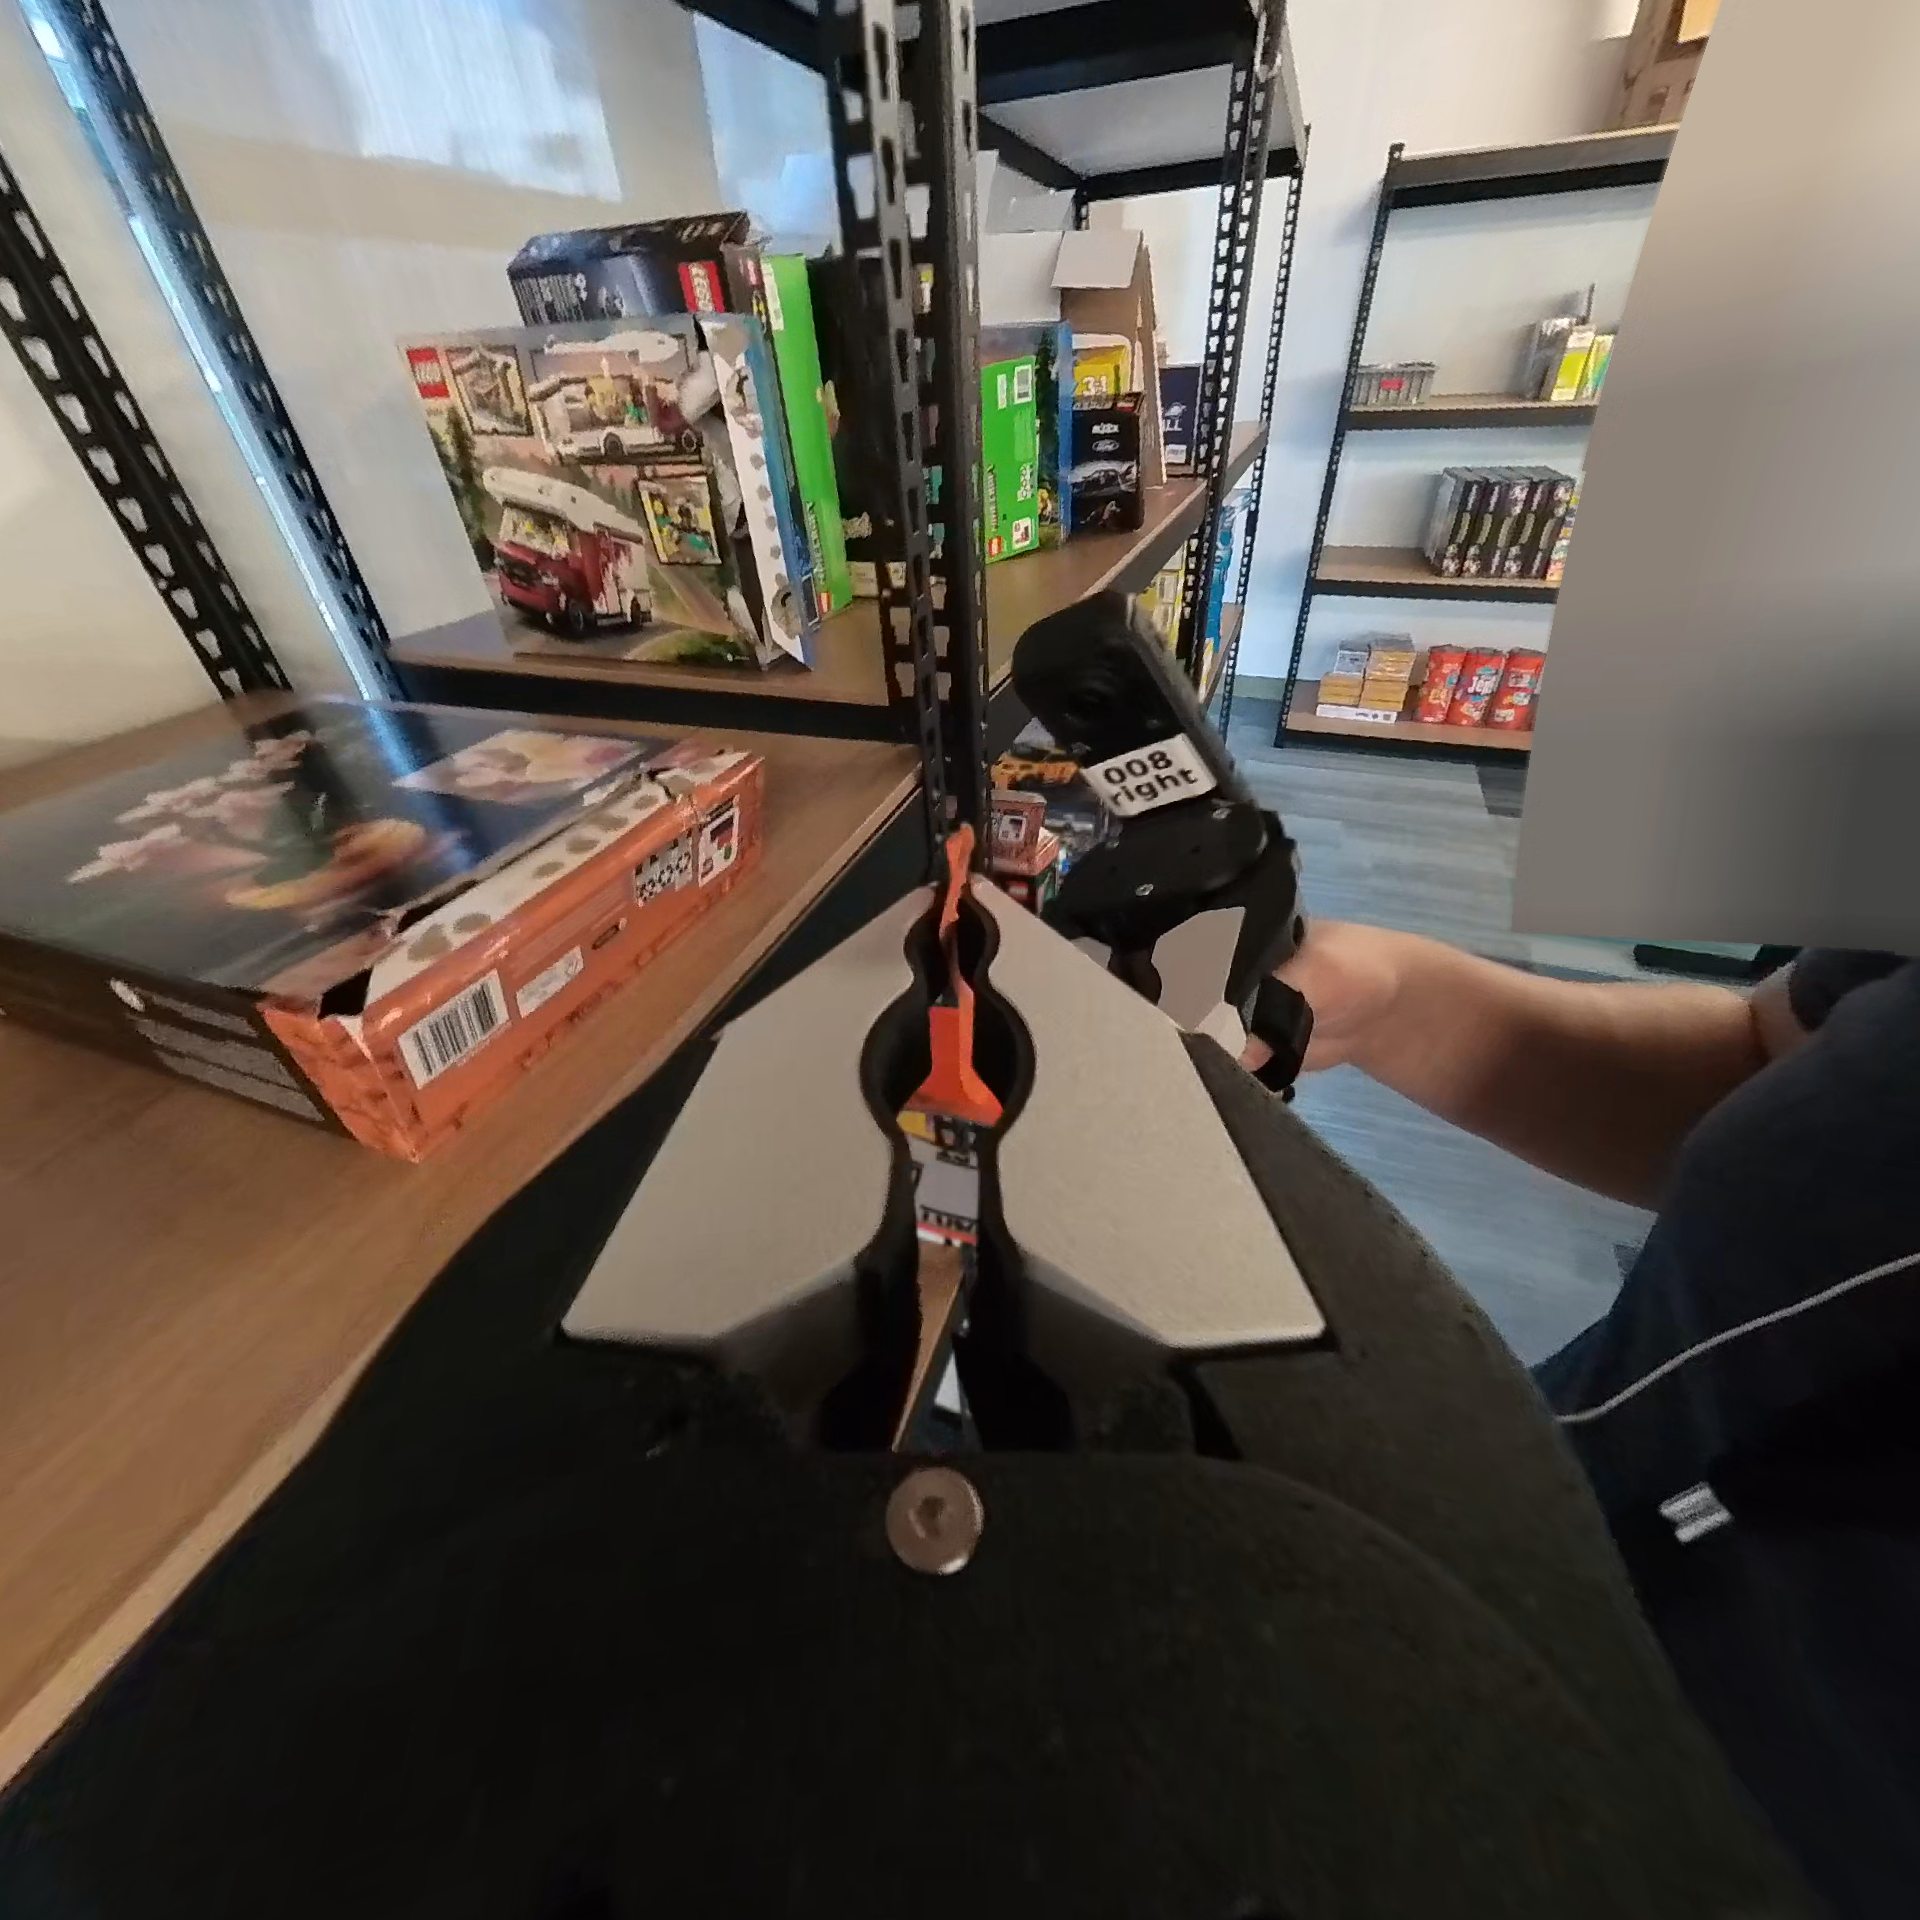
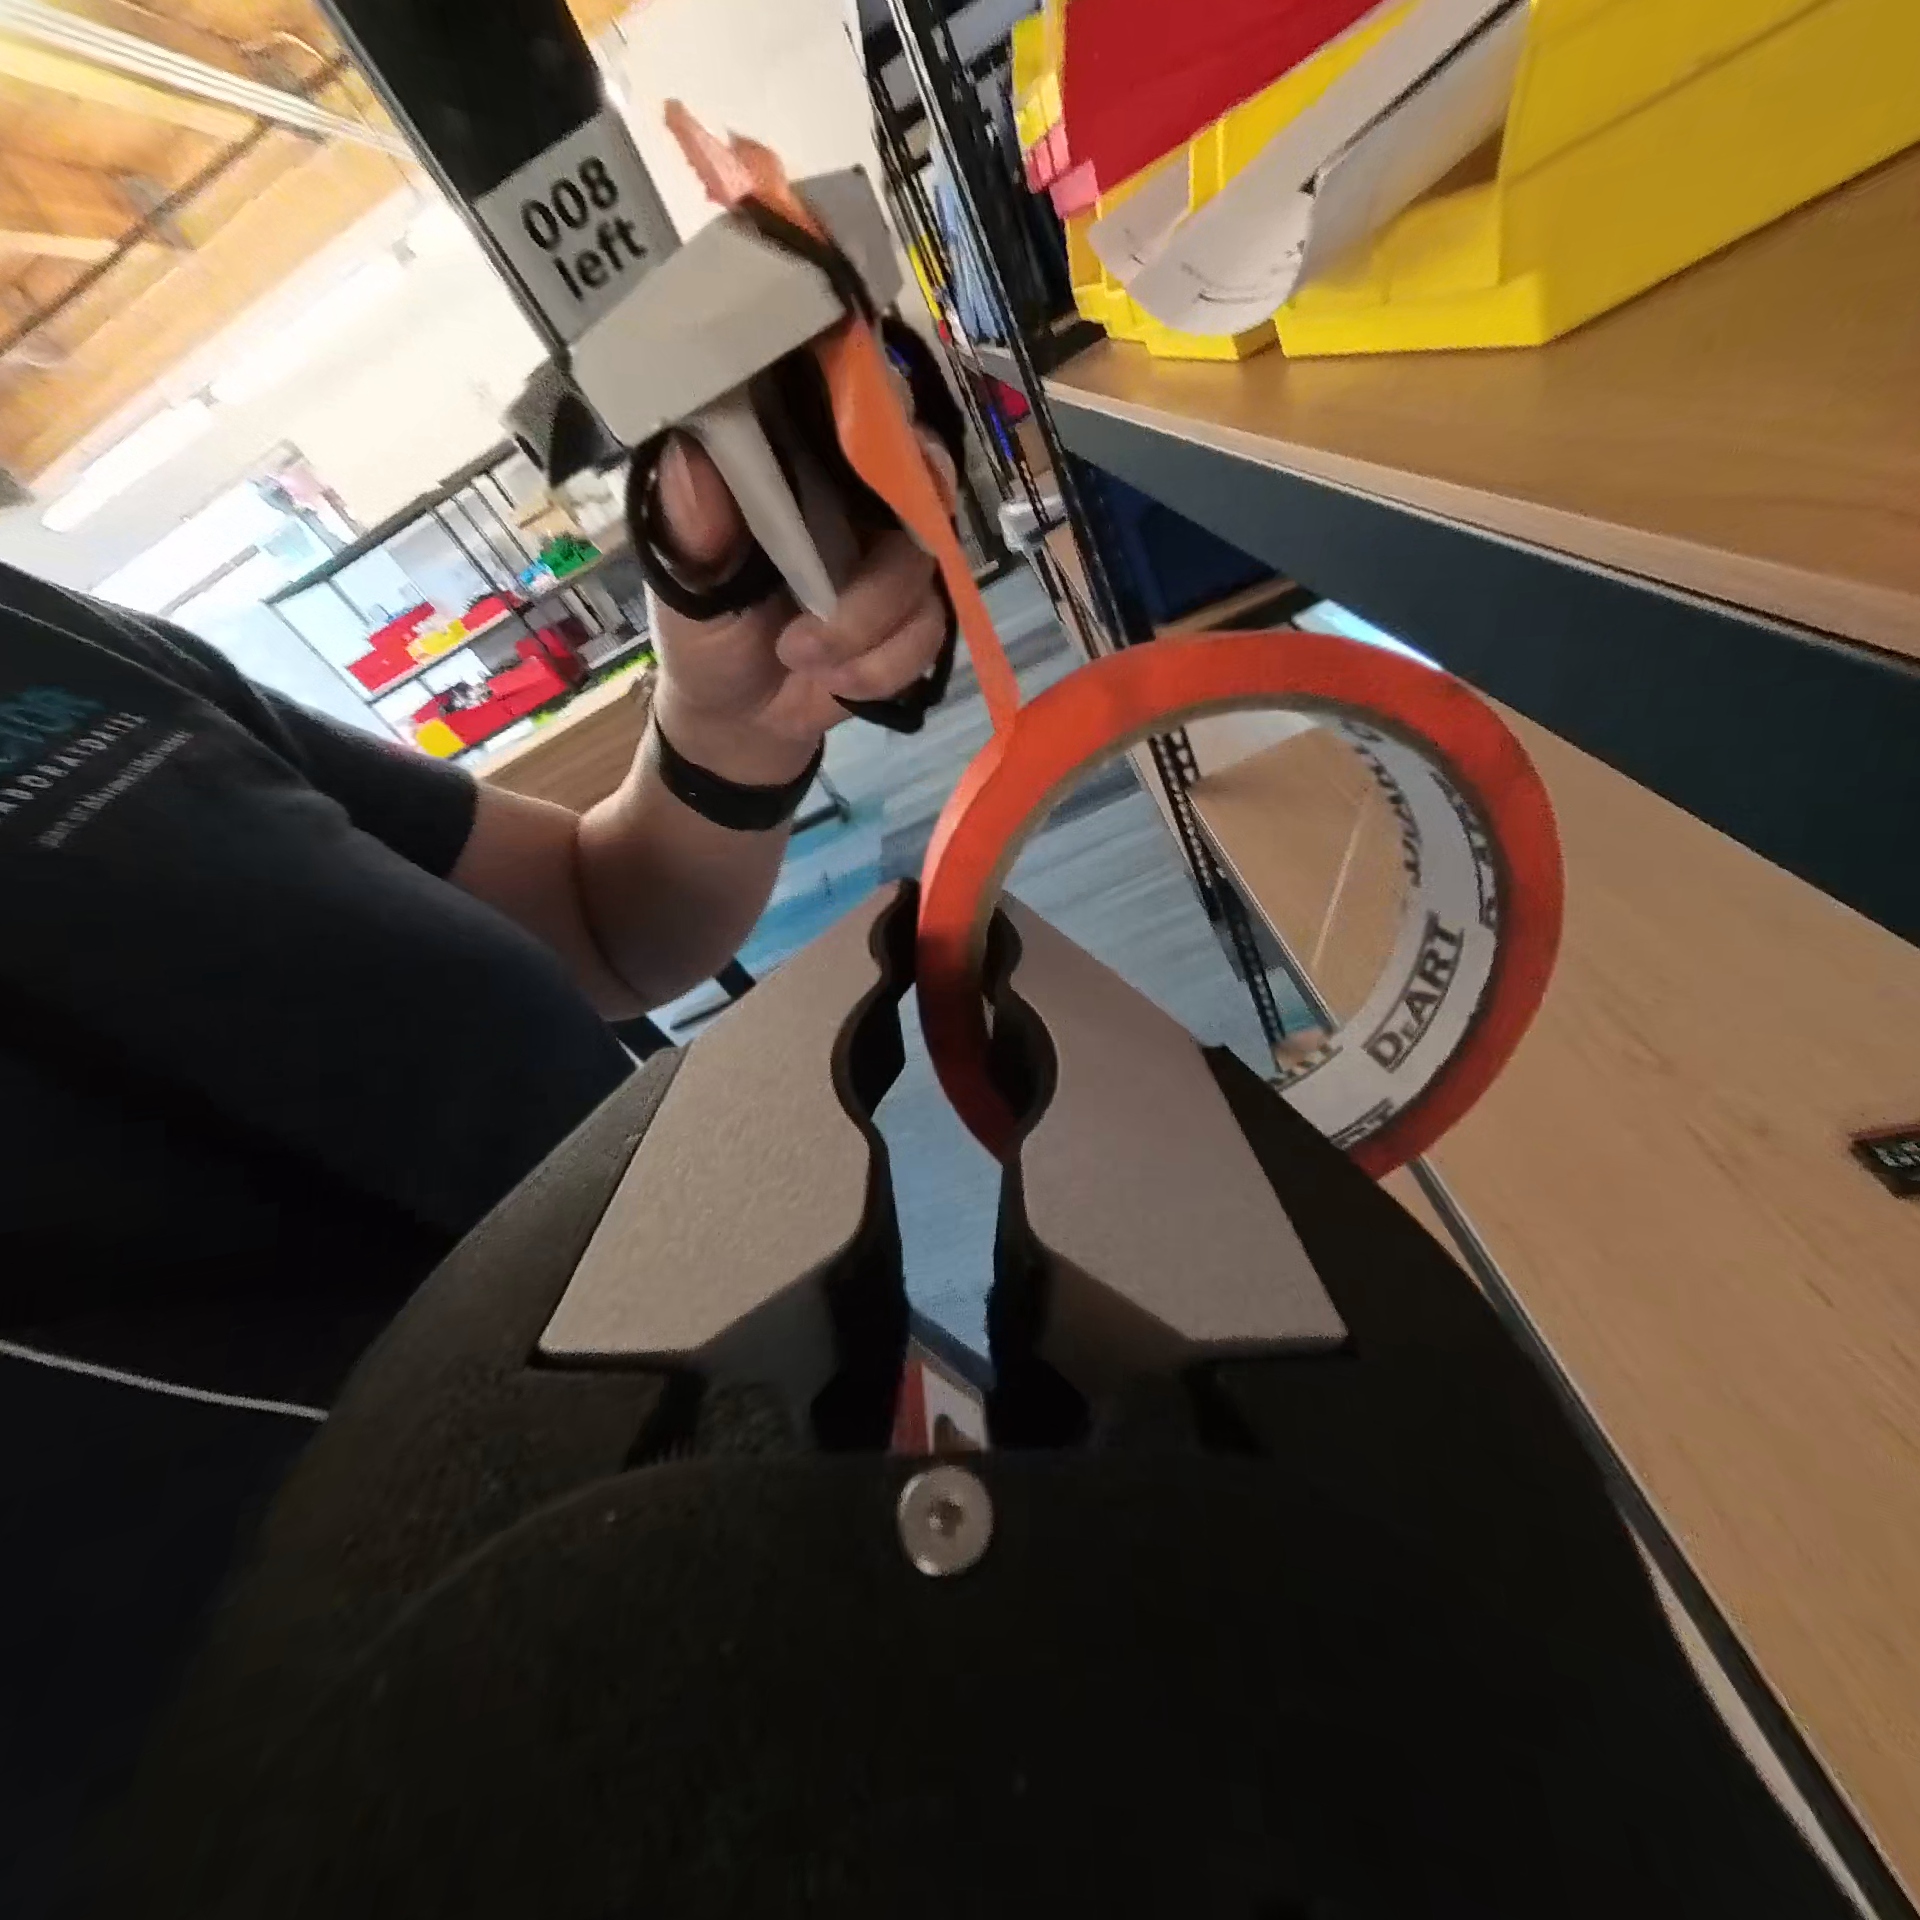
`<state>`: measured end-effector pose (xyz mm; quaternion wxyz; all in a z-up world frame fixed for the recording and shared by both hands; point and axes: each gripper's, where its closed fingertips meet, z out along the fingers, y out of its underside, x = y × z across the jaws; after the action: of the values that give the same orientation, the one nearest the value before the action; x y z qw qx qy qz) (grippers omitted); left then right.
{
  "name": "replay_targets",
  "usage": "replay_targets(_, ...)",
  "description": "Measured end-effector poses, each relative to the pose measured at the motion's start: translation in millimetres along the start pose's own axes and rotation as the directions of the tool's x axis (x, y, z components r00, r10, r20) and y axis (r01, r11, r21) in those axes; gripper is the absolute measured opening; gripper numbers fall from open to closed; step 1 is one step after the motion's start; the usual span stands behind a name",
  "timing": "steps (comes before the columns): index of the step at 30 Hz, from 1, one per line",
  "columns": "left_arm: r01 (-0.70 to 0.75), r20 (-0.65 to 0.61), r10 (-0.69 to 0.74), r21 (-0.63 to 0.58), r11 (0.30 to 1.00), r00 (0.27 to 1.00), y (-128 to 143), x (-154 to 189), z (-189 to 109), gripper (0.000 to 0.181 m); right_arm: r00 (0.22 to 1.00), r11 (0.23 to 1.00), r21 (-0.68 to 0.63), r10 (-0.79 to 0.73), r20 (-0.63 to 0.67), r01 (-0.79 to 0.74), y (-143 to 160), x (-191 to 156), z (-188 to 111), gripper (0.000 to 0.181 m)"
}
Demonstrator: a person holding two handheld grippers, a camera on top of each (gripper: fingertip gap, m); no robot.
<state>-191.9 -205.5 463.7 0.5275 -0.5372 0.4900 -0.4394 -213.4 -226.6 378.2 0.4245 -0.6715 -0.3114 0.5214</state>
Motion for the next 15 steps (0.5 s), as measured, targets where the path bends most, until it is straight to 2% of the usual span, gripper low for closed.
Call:
replay_targets(4,0.053,0.018,-0.053,-0.004,0.999,0.998,12,-3,-6,0.000,0.999,0.997,-0.075,0.005,-0.054,-0.009,7,9,-5,0.008)
replay_targets(9,0.109,0.017,-0.109,0.030,0.994,0.994,17,-2,-12,0.000,0.986,0.983,-0.179,-0.066,-0.154,0.038,11,18,-10,0.008)
replay_targets(12,0.108,0.017,-0.109,0.048,0.993,0.994,18,-1,-14,0.000,0.980,0.974,-0.219,-0.090,-0.179,0.049,11,18,-12,0.008)
replay_targets(15,0.096,0.020,-0.096,0.011,0.995,0.995,26,-2,-13,0.000,0.967,0.947,-0.318,-0.126,-0.220,0.051,20,21,-18,0.008)
